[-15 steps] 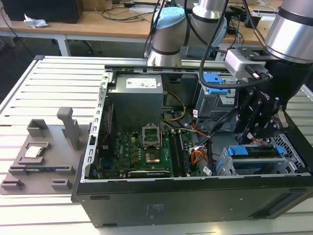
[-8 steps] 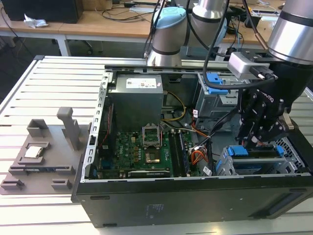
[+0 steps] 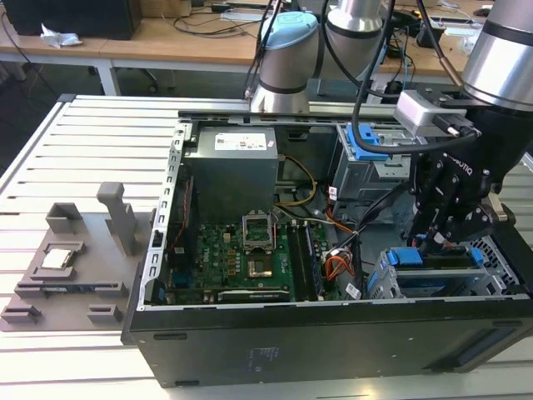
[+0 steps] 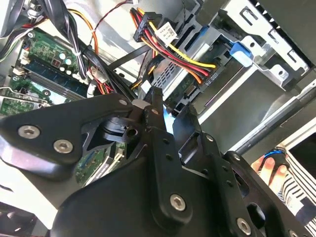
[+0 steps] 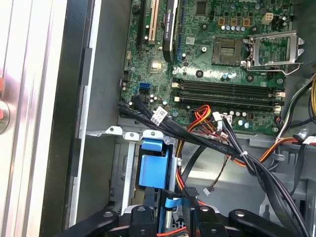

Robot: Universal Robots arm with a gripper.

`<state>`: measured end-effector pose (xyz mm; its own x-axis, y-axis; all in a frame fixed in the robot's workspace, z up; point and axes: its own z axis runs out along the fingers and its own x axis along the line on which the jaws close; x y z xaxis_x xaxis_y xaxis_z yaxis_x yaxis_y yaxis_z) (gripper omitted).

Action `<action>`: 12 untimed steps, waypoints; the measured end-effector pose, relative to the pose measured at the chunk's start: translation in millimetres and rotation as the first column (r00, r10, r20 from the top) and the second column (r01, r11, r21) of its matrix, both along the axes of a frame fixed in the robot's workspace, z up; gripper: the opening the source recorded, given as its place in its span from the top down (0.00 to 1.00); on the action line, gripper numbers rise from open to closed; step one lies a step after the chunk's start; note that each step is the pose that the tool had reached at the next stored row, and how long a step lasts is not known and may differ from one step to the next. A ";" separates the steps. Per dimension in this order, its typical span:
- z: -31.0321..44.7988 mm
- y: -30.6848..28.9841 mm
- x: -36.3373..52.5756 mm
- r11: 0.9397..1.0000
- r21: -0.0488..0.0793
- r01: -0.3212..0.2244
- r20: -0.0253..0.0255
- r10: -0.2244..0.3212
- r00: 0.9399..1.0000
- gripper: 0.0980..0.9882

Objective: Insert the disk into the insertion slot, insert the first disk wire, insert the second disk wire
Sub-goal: 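Insert the second disk wire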

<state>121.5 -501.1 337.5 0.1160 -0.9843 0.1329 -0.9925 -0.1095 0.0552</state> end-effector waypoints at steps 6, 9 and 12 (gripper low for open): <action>0.0 0.0 0.3 1.000 0.000 0.000 0.000 0.000 1.000 0.88; 0.0 0.0 0.5 1.000 0.000 0.000 0.000 0.000 1.000 0.88; 0.8 0.0 5.7 1.000 0.001 0.000 -0.001 0.000 1.000 0.88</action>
<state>127.2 -501.1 338.3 0.1161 -0.9845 0.1316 -0.9924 -0.1095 0.0560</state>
